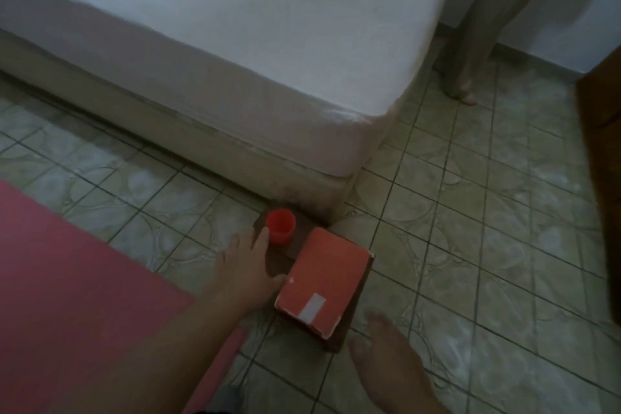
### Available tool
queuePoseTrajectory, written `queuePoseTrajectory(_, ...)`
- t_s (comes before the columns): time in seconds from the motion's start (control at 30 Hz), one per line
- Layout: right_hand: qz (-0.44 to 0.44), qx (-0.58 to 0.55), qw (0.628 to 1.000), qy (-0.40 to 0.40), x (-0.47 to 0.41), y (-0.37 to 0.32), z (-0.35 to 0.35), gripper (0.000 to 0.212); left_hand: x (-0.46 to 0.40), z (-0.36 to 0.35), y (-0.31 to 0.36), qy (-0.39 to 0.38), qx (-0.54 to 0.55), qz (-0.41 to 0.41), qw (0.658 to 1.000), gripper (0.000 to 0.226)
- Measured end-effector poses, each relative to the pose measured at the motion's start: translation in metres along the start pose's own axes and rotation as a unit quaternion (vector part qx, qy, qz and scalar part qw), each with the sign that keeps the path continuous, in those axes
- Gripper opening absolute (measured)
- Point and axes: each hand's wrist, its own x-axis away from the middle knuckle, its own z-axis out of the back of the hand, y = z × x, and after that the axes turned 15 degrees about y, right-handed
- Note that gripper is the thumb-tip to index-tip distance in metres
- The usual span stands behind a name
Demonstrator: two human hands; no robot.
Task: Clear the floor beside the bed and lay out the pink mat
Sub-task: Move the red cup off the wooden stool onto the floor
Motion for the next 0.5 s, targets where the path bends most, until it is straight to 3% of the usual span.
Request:
queuePoseTrajectory(0.1, 0.019, -0.034, 0.998, 0.051, -0.066, 0.005, -0.032, 0.061, -0.022, -0.066, -0.027, 0.011, 0.057, 0.036, 0.998, 0.105)
queuePoseTrajectory(0.23, 0.009, -0.044, 0.991, 0.129, -0.139, 0.008, -0.09, 0.066, -0.074, -0.142, -0.058, 0.074, 0.168, 0.027, 0.983, 0.117)
queuePoseTrajectory(0.37, 0.006, -0.061, 0.983, 0.174, -0.187, 0.015, -0.151, 0.071, -0.136, -0.2, -0.08, 0.131, 0.322, 0.008, 0.937, 0.136)
queuePoseTrajectory(0.5, 0.035, -0.044, 0.977, 0.206, -0.215, 0.023, -0.202, 0.08, -0.178, -0.252, -0.095, 0.123, 0.422, -0.051, 0.897, 0.137)
